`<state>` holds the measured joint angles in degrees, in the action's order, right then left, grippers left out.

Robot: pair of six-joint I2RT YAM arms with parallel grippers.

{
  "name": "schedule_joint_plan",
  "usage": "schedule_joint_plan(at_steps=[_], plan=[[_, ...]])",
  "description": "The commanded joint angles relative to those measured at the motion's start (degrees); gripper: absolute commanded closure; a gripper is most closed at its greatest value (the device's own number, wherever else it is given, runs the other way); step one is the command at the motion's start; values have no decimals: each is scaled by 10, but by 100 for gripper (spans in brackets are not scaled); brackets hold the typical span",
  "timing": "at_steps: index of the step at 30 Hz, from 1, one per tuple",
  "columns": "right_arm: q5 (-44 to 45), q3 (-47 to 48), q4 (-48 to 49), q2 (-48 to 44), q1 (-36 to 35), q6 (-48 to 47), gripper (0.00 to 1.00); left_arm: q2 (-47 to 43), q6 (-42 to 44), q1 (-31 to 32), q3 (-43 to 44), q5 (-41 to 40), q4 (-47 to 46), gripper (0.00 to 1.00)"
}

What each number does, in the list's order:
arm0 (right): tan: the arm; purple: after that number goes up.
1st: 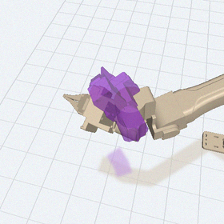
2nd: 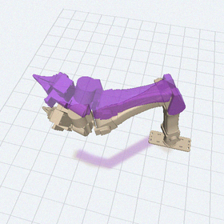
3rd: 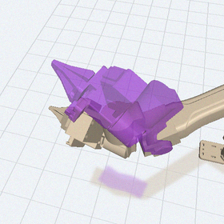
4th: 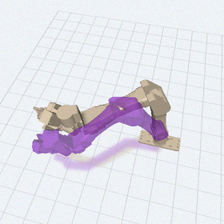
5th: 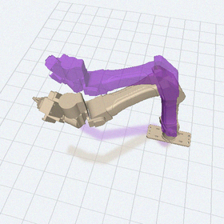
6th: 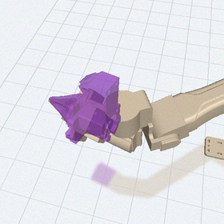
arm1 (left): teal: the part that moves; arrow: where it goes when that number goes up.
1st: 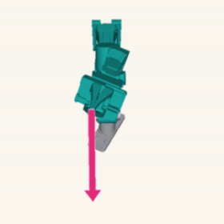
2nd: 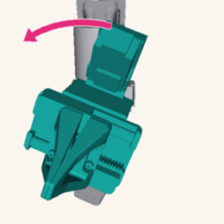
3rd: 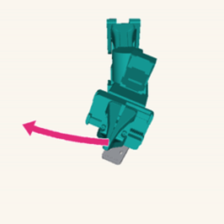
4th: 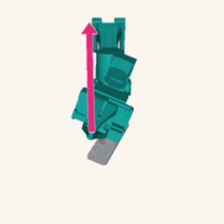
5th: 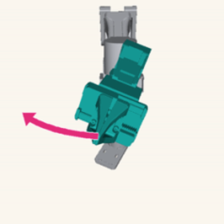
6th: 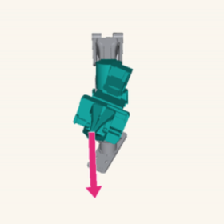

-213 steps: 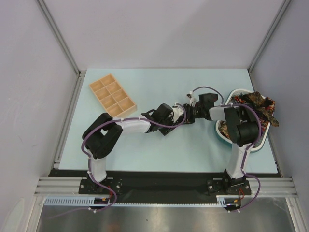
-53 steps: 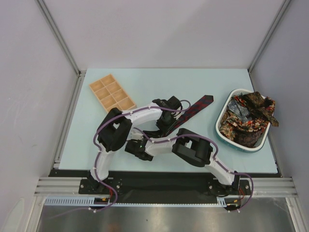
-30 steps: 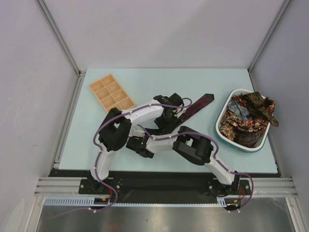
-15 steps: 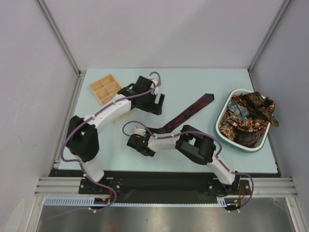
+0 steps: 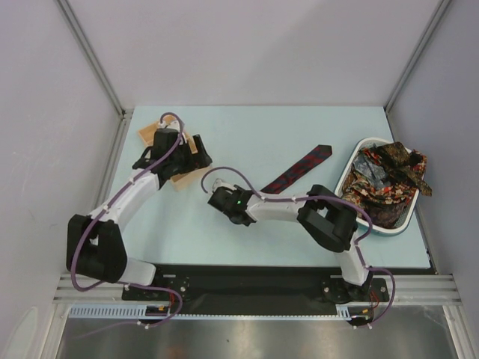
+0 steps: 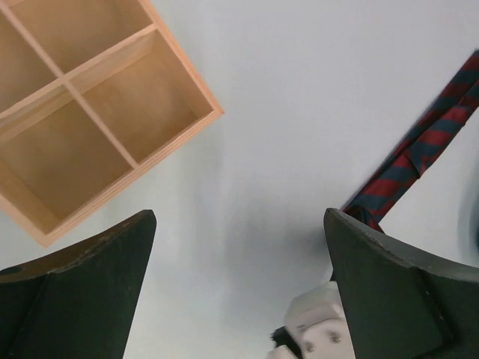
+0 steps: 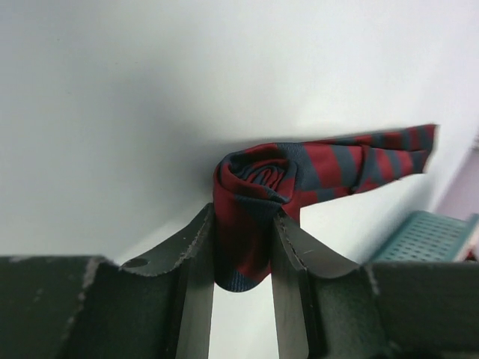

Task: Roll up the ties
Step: Roll the tie

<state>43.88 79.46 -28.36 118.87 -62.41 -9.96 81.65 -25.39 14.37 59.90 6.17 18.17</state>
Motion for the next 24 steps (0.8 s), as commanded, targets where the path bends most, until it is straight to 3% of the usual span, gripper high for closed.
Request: schedule_joint_plan(at_steps=[1, 6, 13, 24], plan=[[-127, -22, 47, -54, 27, 38, 78, -46, -37, -12, -19, -31, -46, 0], [-235, -68, 80, -123, 73, 76, 77, -86, -53, -15, -66, -42, -76, 0], [-460, -143, 141, -199, 181, 121, 77, -89, -58, -8, -95, -22, -106, 0], [-794, -173, 197, -156, 362, 187, 78, -44, -2, 108, -69, -84, -105, 0]])
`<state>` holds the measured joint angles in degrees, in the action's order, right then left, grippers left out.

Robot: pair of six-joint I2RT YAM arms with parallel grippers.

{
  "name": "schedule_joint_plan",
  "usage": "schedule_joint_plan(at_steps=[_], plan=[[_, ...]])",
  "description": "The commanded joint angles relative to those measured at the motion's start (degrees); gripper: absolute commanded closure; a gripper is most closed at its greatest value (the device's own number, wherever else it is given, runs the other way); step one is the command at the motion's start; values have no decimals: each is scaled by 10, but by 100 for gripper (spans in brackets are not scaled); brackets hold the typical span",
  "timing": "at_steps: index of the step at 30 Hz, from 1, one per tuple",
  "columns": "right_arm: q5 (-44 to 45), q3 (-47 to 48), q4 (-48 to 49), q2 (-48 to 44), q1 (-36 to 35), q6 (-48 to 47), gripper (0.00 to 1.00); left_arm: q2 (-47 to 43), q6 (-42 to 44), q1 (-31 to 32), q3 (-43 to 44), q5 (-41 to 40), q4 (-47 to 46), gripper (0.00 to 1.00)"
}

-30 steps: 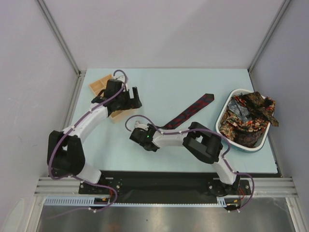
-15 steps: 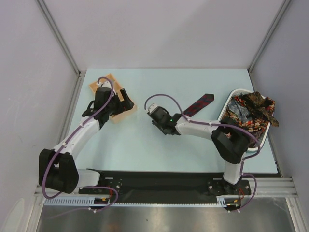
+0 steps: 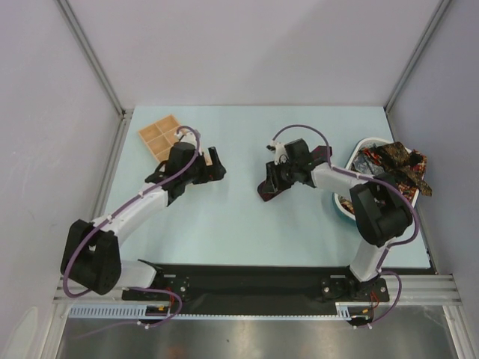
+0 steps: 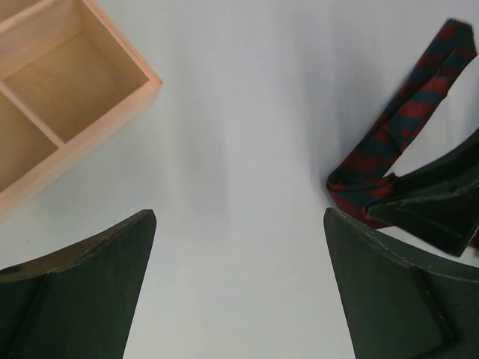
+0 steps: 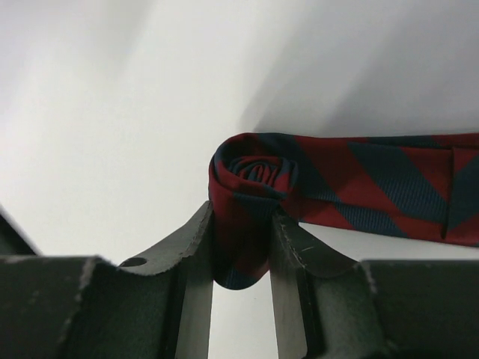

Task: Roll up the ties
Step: Roll the tie

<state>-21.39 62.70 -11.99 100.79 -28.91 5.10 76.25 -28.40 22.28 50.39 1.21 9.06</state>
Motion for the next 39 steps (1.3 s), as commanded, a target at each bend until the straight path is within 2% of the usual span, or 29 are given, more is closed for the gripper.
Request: schedule_joint_plan(at_steps=[1, 4, 6, 12, 17, 20, 25, 32, 36, 39], plan=[[-191, -6, 47, 33, 50, 46, 77, 16, 36, 38, 30, -52, -10, 0], [-274, -4, 71, 77, 78, 76, 77, 21, 53, 66, 32, -67, -15, 0], [-290, 1, 67, 102, 81, 81, 77, 21, 63, 83, 30, -72, -16, 0], [-363, -19, 140, 123, 81, 127, 77, 19, 106, 121, 22, -86, -37, 0], [-414, -28, 184, 136, 79, 169, 77, 14, 132, 137, 0, -49, -78, 0], [-412, -22, 172, 147, 82, 167, 77, 14, 153, 145, -16, -23, -112, 0], [-368, 19, 90, 165, 83, 112, 78, 28, 190, 159, -33, 25, -163, 0], [-318, 38, 39, 187, 96, 62, 78, 90, 239, 186, -39, 66, -224, 0], [-320, 38, 40, 194, 100, 60, 81, 121, 246, 191, -28, 95, -236, 0], [-318, 28, 49, 187, 99, 57, 80, 160, 247, 194, 0, 77, -202, 0]])
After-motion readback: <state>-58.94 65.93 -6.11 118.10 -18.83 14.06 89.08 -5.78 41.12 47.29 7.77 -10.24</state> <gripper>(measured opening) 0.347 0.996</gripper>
